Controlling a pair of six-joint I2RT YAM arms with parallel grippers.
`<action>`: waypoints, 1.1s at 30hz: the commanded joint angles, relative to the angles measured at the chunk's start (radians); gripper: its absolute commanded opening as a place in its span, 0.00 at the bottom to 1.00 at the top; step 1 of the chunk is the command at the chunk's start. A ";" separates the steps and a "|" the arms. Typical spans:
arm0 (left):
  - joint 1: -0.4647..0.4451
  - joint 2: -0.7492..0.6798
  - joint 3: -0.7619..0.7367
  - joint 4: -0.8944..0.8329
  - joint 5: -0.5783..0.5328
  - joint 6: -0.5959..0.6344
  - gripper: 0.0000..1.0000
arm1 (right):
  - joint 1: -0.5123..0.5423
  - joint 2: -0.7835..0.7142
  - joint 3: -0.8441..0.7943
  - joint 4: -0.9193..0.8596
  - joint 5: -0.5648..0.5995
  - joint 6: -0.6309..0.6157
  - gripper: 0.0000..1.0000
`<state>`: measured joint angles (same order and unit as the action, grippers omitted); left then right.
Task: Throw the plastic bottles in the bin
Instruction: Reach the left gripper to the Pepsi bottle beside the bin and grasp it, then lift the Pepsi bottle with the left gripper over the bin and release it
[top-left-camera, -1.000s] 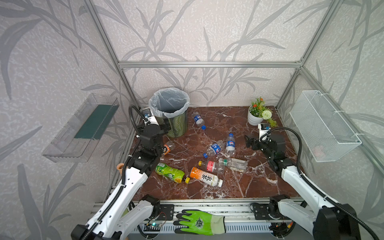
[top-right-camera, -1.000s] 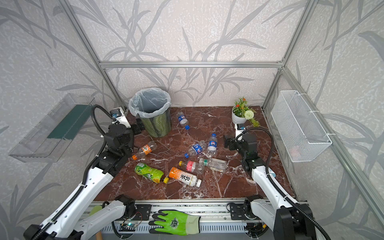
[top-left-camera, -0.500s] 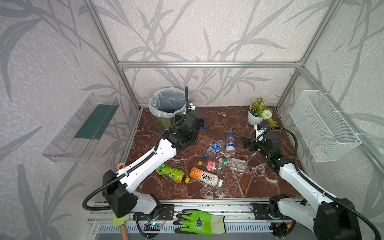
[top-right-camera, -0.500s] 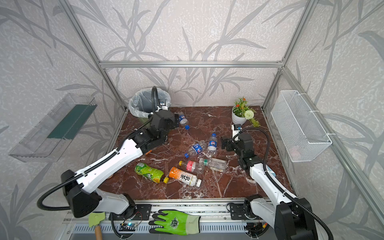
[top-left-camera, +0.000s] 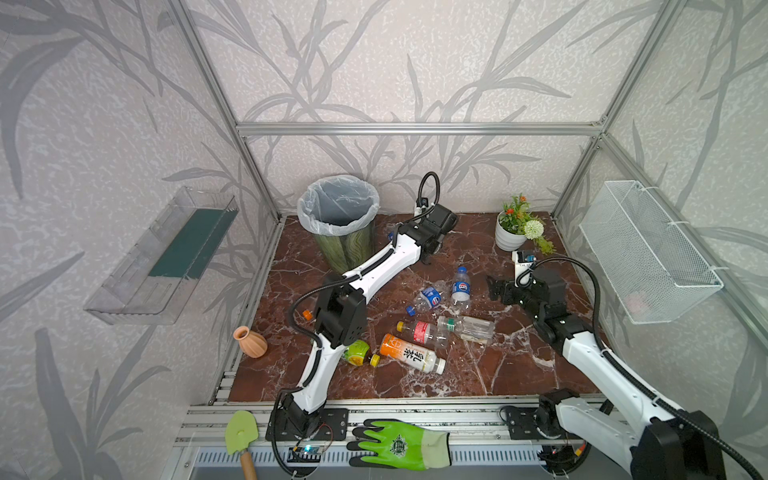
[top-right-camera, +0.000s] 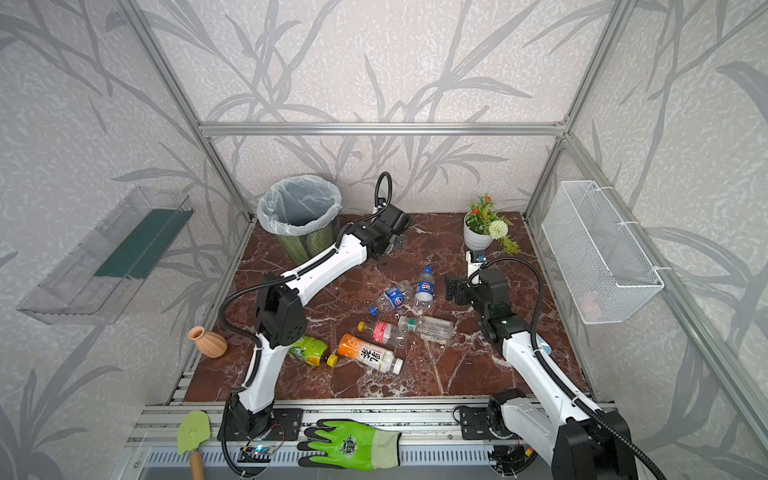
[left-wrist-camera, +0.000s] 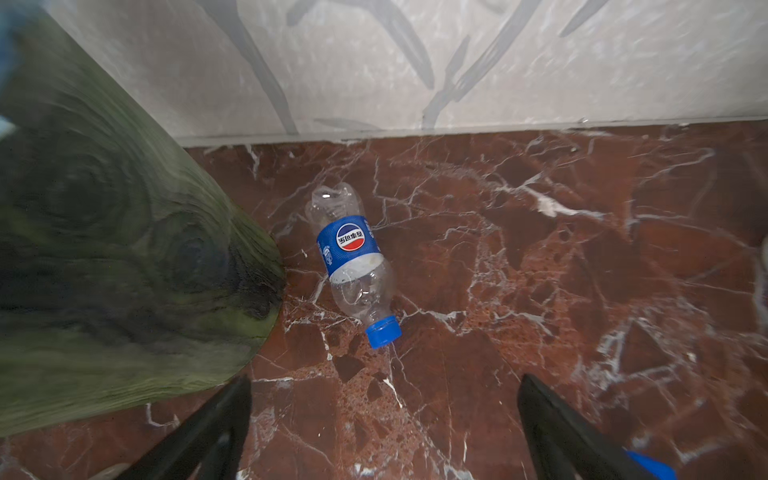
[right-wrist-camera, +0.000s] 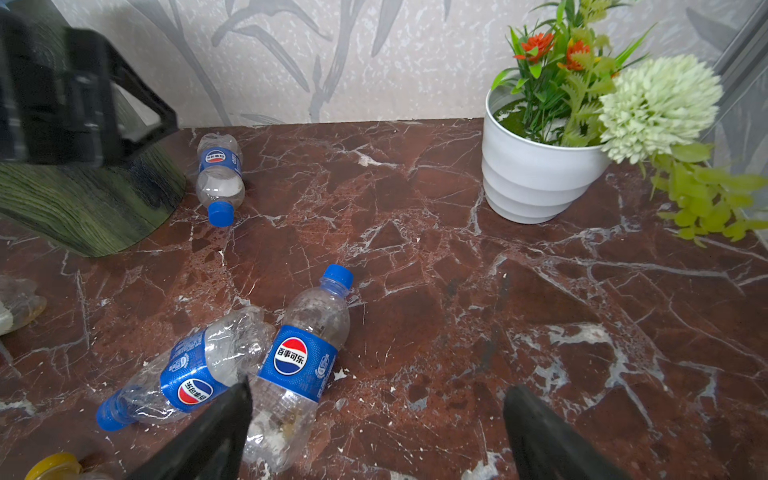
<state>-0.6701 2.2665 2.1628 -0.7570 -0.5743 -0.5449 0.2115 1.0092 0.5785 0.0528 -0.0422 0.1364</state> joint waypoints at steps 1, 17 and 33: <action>0.044 0.100 0.148 -0.142 0.012 -0.095 0.99 | 0.003 -0.023 0.007 -0.033 0.018 -0.033 0.95; 0.141 0.360 0.371 -0.109 0.089 -0.173 0.94 | 0.002 -0.021 0.017 -0.065 0.007 -0.059 0.96; 0.233 0.499 0.488 -0.112 0.320 -0.168 0.75 | 0.002 -0.056 0.010 -0.077 -0.006 -0.035 0.96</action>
<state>-0.4610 2.7510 2.6099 -0.8604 -0.3367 -0.6945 0.2115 0.9821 0.5785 -0.0086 -0.0395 0.0902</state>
